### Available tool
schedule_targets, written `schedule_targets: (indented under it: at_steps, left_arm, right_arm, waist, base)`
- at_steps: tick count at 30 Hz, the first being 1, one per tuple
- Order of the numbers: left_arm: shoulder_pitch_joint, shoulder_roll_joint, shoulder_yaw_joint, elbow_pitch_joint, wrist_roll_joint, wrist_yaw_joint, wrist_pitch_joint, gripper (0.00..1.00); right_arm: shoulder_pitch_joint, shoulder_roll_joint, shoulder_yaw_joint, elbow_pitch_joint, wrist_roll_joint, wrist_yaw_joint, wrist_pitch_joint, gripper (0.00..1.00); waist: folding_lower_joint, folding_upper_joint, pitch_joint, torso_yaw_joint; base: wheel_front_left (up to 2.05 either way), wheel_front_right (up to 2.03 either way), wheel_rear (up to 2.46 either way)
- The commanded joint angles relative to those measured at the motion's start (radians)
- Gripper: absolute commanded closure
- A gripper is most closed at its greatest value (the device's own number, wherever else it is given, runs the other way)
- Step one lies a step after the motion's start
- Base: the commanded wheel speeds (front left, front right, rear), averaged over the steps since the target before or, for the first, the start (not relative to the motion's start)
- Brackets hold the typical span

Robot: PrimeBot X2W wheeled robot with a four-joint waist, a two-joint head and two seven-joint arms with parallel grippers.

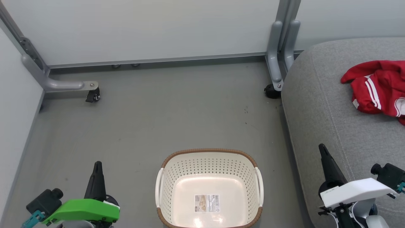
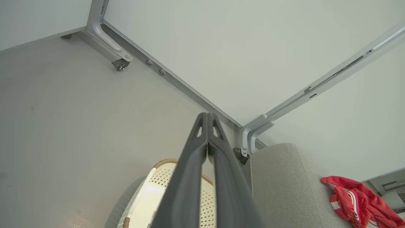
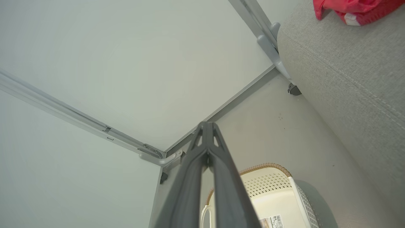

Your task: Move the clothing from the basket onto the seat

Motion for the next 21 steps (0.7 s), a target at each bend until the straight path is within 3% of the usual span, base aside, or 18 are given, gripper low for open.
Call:
schedule_targets:
  at_steps: [1,21]
  left_arm:
    - [-0.028,0.009,0.010,-0.008,-0.037,-0.007,0.006,1.00]
    - [-0.053,0.009,0.045,0.002,-0.275,-0.027,0.068,1.00]
  right_arm:
    - [-0.028,-0.007,-0.006,-0.003,0.036,0.000,0.003,1.00]
    - [-0.064,-0.012,-0.022,0.053,0.275,0.000,0.028,1.00]
  waist:
    - [0.0000,0.0000,-0.001,0.000]
    - [0.0000,0.0000,-0.010,-0.007]
  base:
    - [0.00,0.00,0.00]
    - [0.00,0.00,0.00]
